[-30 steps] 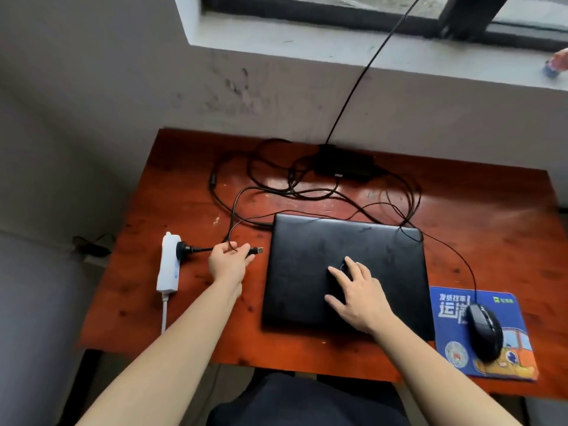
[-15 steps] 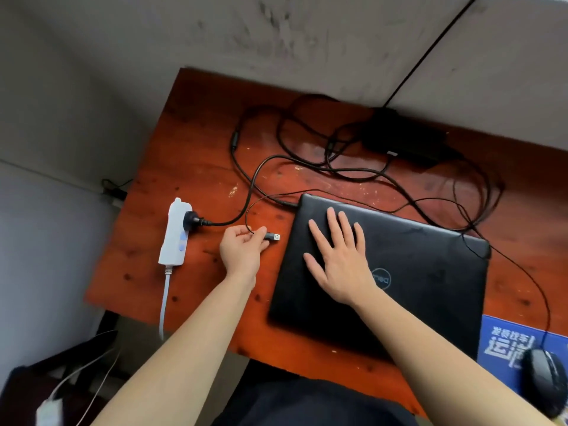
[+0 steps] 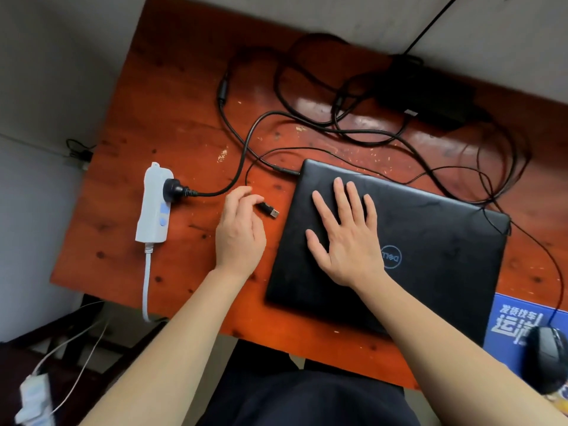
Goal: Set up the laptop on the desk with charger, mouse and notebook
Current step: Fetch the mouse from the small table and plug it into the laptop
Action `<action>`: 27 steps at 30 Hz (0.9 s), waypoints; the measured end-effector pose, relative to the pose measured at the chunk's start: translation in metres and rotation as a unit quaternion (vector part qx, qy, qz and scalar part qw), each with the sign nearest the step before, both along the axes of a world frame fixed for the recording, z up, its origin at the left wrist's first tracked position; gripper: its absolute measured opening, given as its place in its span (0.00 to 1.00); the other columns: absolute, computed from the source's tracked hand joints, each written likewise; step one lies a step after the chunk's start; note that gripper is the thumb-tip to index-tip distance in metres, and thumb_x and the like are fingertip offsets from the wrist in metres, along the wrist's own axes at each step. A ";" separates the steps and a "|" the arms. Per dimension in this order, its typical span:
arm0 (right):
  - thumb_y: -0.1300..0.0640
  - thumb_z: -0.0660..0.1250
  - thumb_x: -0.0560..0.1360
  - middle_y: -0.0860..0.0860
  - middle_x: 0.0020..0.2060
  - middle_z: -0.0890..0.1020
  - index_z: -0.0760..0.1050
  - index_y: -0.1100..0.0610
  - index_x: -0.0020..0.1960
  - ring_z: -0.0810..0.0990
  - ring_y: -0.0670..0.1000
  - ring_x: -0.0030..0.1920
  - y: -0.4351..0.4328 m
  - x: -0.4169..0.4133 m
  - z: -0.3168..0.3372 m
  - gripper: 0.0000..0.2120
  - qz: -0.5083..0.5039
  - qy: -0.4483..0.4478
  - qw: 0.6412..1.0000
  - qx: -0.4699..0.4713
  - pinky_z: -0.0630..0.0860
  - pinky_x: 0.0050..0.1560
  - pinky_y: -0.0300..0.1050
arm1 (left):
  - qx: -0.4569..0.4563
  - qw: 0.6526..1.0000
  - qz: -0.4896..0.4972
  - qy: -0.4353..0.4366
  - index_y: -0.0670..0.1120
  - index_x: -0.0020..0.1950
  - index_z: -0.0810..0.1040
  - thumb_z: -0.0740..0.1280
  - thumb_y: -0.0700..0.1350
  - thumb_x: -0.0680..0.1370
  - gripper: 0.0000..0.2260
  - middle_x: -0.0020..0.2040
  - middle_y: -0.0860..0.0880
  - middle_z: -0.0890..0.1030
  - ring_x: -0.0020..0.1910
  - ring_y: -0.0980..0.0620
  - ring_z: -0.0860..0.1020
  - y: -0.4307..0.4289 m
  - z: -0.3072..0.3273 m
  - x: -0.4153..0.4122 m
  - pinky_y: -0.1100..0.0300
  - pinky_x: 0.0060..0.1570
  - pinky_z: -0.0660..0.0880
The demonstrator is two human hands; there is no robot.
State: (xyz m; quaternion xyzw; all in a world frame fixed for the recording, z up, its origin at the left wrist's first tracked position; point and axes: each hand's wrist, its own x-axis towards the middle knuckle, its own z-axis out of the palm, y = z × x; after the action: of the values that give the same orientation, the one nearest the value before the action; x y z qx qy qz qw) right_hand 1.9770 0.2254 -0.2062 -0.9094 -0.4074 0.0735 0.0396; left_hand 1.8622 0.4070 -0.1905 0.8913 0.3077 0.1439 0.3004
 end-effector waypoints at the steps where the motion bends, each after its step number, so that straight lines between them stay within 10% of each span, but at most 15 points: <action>1: 0.36 0.52 0.80 0.57 0.81 0.51 0.54 0.47 0.81 0.46 0.57 0.81 0.000 0.000 -0.001 0.33 -0.001 -0.002 1.000 0.001 0.48 0.78 0.63 | 0.016 0.998 -0.056 0.027 0.42 0.62 0.78 0.63 0.34 0.77 0.14 0.69 0.45 0.73 0.63 0.50 0.73 0.005 -0.002 -0.005 0.61 0.60 0.72; 19: 0.38 0.55 0.79 0.58 0.81 0.53 0.57 0.49 0.80 0.48 0.59 0.81 0.001 0.001 0.003 0.32 -0.006 -0.016 1.000 0.014 0.50 0.77 0.64 | 0.132 0.961 -0.240 -0.035 0.43 0.56 0.83 0.67 0.48 0.82 0.10 0.47 0.44 0.80 0.39 0.47 0.73 0.027 -0.029 -0.017 0.54 0.37 0.71; 27: 0.39 0.55 0.79 0.59 0.80 0.54 0.59 0.51 0.80 0.51 0.60 0.80 0.002 0.001 0.002 0.32 0.000 -0.022 1.000 0.018 0.50 0.77 0.64 | 0.091 0.956 -0.278 -0.030 0.40 0.62 0.80 0.66 0.41 0.81 0.11 0.50 0.42 0.79 0.44 0.46 0.73 0.032 -0.035 -0.020 0.53 0.42 0.71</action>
State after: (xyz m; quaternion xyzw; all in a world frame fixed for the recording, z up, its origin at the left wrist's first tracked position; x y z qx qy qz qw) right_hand 1.9780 0.2277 -0.2043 -0.9099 -0.4095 0.0459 0.0469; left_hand 1.8422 0.4389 -0.2253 0.9604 0.0240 0.1083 0.2555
